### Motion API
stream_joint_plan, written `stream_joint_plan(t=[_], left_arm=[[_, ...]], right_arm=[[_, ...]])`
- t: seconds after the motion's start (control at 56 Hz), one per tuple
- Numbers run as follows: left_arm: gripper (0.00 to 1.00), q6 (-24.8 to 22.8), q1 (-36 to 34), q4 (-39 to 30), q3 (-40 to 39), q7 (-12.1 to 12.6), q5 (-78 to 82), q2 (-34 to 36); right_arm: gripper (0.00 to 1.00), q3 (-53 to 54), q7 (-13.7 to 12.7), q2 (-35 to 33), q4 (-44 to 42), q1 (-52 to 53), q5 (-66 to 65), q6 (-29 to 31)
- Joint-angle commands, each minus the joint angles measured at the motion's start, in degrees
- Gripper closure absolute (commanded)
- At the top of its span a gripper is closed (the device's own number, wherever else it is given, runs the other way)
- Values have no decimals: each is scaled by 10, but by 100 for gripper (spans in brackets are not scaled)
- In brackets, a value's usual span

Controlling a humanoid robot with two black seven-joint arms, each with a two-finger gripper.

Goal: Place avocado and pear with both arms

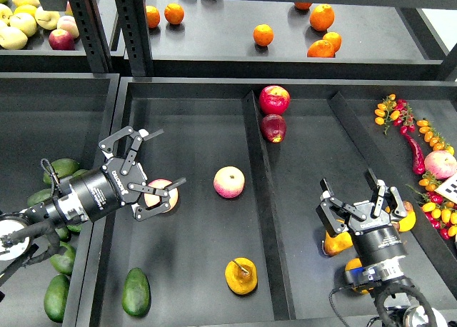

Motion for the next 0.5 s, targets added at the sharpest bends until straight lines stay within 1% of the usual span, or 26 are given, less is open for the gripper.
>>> stream_joint_plan(t=[0.0, 0.143, 0.232, 0.25, 0.375, 0.482], left_arm=[[1, 0, -64, 2, 69, 0, 3, 16], [1, 0, -147, 3, 150, 0, 5, 45], [1, 0, -203, 3, 207, 0, 8, 52], [1, 0, -245, 3, 255, 0, 8, 51], [1, 0, -334, 5, 356, 0, 9, 41], [0, 0, -369, 11, 408, 0, 7, 22]], right_arm=[[0, 26, 1, 0, -2, 24, 0, -48], [0, 56, 1, 0, -9, 69, -2, -95], [0, 66, 1, 0, -13, 90, -3, -109], [0, 74, 1, 0, -14, 101, -3, -116], [0, 78, 2, 0, -28, 119, -4, -127], [0, 79, 2, 0, -39, 133, -5, -128]])
